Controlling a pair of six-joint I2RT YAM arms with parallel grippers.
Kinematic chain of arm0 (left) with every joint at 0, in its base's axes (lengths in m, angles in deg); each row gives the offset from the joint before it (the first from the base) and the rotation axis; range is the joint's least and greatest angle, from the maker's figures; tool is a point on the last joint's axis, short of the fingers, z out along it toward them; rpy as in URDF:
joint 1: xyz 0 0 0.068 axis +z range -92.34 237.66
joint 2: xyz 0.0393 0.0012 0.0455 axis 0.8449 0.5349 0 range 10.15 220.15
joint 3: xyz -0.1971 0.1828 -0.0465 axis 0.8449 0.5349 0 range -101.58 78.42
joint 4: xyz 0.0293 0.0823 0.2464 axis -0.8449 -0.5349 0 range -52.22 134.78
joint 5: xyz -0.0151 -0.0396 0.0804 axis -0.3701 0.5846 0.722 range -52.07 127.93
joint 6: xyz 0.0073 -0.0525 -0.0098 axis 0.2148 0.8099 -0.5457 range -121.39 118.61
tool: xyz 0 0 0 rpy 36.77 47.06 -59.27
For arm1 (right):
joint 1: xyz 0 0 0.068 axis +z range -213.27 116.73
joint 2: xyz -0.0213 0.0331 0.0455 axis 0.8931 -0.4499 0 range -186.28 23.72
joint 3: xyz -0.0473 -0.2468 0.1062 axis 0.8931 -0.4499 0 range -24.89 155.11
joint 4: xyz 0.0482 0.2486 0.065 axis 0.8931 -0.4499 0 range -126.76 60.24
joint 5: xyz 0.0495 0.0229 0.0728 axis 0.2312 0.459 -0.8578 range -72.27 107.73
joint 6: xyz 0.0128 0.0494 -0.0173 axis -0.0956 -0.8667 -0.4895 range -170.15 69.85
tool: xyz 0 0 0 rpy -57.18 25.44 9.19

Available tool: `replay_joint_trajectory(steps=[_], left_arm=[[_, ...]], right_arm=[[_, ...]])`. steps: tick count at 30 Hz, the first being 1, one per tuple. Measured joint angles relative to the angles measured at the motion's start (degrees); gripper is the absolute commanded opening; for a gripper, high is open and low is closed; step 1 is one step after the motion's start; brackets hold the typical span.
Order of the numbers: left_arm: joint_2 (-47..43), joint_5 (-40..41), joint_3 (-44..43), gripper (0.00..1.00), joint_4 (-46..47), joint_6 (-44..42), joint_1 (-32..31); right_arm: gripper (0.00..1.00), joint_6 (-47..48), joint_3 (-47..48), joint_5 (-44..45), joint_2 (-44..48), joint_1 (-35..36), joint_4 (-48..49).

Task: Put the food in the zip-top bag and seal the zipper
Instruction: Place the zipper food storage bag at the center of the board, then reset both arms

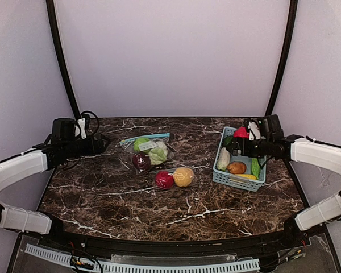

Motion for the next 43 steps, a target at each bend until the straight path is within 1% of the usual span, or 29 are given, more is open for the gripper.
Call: replay_joint_trajectory(steps=[2,3,5,11,13,15,16,19,21,24,27,30,34,43], left_arm=[[-2.34,0.70,2.29,0.94,-0.46,1.01,4.04],[-3.69,1.33,3.39,0.97,-0.94,1.29,6.01],[-6.73,4.46,5.25,0.99,-2.14,1.66,8.63],[-17.94,18.53,8.76,0.99,-3.54,0.11,9.38],[-21.90,23.41,10.88,0.99,-2.25,-1.62,9.38],[-25.07,26.64,13.55,1.00,-0.24,-3.52,9.38],[-26.25,27.56,14.73,1.00,0.68,-4.39,9.38],[-29.33,28.81,21.11,1.00,8.31,-7.80,9.38],[-29.59,29.03,25.46,1.00,14.03,-9.81,9.38],[-26.97,29.33,30.21,1.00,20.52,-12.63,9.38],[-21.77,29.68,31.95,1.00,26.08,-14.91,9.38],[-18.03,29.81,32.94,1.00,31.47,-16.09,9.38],[-16.28,29.75,33.33,1.00,34.69,-16.52,9.38],[-18.18,30.29,34.05,1.00,37.03,-16.83,9.38]], right_arm=[[0.98,-0.11,-1.88,0.22,1.99,-3.89,-0.46],[0.99,-0.13,-3.04,0.33,3.52,-6.05,-0.83],[0.99,-0.13,-4.87,0.85,6.45,-8.92,-1.31],[0.99,1.20,-10.49,3.80,17.57,-14.56,-0.48],[0.99,2.60,-13.05,5.01,21.73,-15.17,1.99],[0.99,4.15,-16.90,5.55,26.34,-15.34,6.38],[0.99,4.85,-18.60,5.68,28.20,-15.34,8.17],[0.99,7.32,-24.96,6.19,33.44,-15.37,15.85],[0.98,9.40,-29.38,6.97,35.98,-15.37,21.00],[0.99,12.55,-34.60,8.83,37.57,-15.41,27.10],[0.98,15.67,-39.26,10.75,38.62,-15.47,32.37],[0.99,17.57,-41.55,12.09,40.04,-15.54,35.01],[0.99,18.71,-42.34,13.20,42.47,-15.58,38.07],[0.99,19.32,-43.25,13.94,45.29,-15.58,39.47]])
